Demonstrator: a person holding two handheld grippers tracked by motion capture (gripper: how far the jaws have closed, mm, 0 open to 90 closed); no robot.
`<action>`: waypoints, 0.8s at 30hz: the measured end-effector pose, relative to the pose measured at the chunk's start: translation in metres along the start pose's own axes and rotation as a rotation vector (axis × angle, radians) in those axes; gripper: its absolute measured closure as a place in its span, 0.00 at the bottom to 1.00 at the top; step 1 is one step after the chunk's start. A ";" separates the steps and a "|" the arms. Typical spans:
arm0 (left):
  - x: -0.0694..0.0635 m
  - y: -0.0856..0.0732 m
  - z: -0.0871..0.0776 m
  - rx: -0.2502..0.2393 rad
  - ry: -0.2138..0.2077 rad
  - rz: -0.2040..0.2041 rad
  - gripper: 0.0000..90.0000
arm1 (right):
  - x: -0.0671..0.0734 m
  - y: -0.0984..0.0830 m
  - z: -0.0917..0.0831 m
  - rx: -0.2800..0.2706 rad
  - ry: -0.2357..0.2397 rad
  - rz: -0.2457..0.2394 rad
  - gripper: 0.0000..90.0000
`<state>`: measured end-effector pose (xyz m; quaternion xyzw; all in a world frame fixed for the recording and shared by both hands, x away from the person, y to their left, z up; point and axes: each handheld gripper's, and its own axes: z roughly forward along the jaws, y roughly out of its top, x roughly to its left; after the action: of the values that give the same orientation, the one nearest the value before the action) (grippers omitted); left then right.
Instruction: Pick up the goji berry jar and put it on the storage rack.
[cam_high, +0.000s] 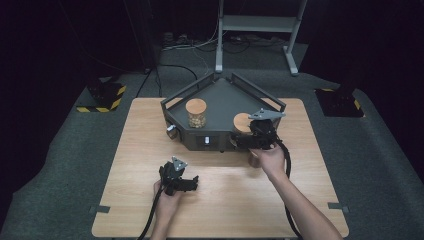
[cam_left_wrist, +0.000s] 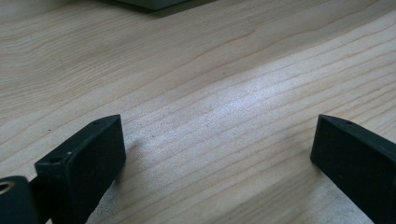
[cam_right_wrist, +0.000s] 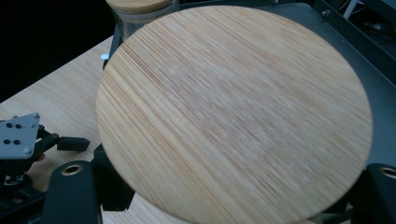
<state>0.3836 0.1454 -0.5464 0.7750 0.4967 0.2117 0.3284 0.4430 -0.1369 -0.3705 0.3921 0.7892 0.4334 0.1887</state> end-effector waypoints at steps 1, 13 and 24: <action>0.000 0.000 0.000 0.000 0.000 0.000 0.04 | 0.000 0.001 0.000 -0.001 -0.001 0.001 0.28; 0.000 0.000 0.000 0.000 0.000 0.000 0.04 | -0.006 0.010 0.006 0.002 -0.019 0.016 0.28; 0.000 0.000 0.000 0.000 0.000 0.000 0.04 | -0.007 0.018 0.012 0.007 -0.035 0.017 0.28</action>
<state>0.3836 0.1453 -0.5465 0.7749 0.4967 0.2116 0.3286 0.4632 -0.1301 -0.3629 0.4071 0.7839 0.4253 0.1974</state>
